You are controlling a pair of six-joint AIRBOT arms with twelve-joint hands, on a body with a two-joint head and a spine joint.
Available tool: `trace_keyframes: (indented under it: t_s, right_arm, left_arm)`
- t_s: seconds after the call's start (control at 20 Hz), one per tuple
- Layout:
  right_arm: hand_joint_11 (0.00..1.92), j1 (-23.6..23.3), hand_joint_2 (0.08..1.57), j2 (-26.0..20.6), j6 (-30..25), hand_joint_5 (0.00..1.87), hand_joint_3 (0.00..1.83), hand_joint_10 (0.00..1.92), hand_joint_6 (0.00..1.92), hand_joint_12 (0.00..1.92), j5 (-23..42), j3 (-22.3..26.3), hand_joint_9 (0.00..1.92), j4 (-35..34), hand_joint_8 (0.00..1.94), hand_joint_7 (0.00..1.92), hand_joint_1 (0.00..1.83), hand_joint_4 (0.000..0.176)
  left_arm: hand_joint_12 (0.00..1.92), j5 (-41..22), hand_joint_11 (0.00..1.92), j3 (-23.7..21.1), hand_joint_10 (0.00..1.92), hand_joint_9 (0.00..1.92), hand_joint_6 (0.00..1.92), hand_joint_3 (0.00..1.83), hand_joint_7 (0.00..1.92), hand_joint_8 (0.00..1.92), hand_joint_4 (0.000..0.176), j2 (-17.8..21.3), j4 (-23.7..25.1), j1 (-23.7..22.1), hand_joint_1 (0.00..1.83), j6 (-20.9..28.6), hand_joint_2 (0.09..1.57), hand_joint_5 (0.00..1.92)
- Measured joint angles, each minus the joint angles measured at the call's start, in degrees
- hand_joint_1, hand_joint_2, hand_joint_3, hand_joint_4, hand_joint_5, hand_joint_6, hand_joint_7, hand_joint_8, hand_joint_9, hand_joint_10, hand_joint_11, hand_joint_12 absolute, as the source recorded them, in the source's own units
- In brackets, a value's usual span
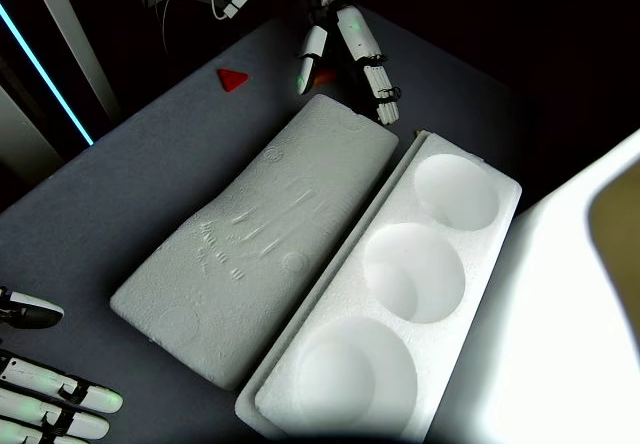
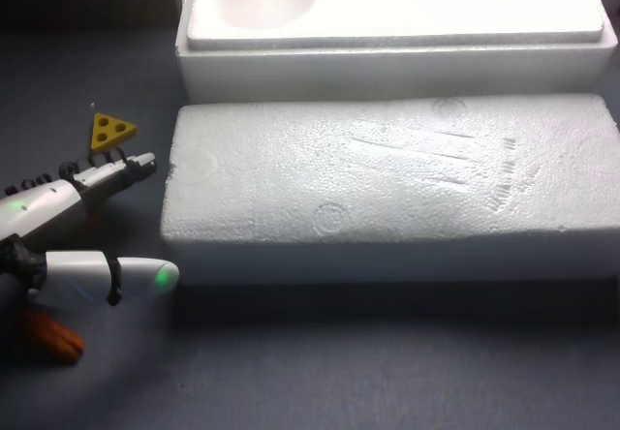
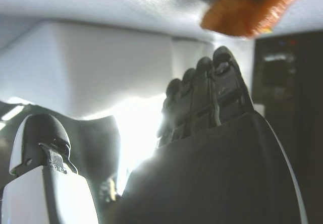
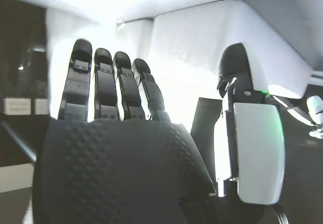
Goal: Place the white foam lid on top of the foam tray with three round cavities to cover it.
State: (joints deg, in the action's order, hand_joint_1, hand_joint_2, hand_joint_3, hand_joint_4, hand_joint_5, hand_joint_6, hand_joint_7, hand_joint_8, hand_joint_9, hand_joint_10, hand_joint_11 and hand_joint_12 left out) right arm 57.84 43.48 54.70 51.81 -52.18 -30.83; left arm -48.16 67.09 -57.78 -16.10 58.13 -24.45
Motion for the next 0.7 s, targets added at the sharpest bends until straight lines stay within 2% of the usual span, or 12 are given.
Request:
trace_keyframes:
  t_s: [0.1,0.2,0.35,0.45,0.6,0.7]
  right_arm:
    - [0.00,-0.6,1.13,0.4,0.0,0.00,0.00,0.00,0.00,0.37,-0.9,-0.2,0.00,0.3,0.00,0.00,0.60,0.000]
    - [0.00,-0.7,1.13,0.8,0.0,0.00,0.00,0.00,0.00,0.67,-1.0,-0.7,0.00,0.4,0.00,0.00,0.58,0.000]
    - [0.00,-2.0,1.13,2.0,0.0,0.00,0.00,0.00,0.00,0.66,-1.8,-1.7,0.00,-0.1,0.00,0.00,0.61,0.000]
    - [0.00,-3.2,1.11,3.5,0.0,0.00,0.00,0.00,0.00,0.73,-2.4,-2.6,0.00,-0.1,0.00,0.00,0.60,0.000]
    - [0.00,-4.0,1.11,5.0,0.0,0.00,0.00,0.00,0.00,0.68,-2.9,-3.2,0.00,-0.9,0.00,0.00,0.56,0.000]
    - [0.00,-4.2,1.11,5.5,0.0,0.00,0.00,0.00,0.00,0.72,-3.0,-3.9,0.00,-1.2,0.00,0.00,0.55,0.000]
  left_arm:
    - [0.00,1.0,0.00,0.1,0.00,0.00,0.00,0.00,0.00,0.00,0.000,-0.2,0.0,-0.4,0.48,-0.8,0.98,0.00]
    - [0.00,1.3,0.00,0.8,0.00,0.00,0.00,0.01,0.00,0.00,0.000,-1.0,0.0,-0.9,0.48,-0.9,0.99,0.00]
    - [0.00,1.6,0.00,1.1,0.00,0.00,0.00,0.01,0.00,0.00,0.000,-1.4,-0.5,-0.9,0.47,-1.0,1.00,0.00]
    - [0.00,1.7,0.00,1.2,0.00,0.00,0.00,0.01,0.00,0.00,0.000,-1.6,-0.9,-1.0,0.44,-1.2,1.00,0.00]
    - [0.00,1.9,0.00,1.7,0.00,0.00,0.00,0.00,0.00,0.00,0.000,-2.5,-1.5,-1.7,0.49,-1.5,1.00,0.00]
    - [0.00,1.8,0.00,2.2,0.00,0.00,0.00,0.00,0.00,0.00,0.000,-2.8,-2.1,-1.8,0.48,-1.6,0.99,0.00]
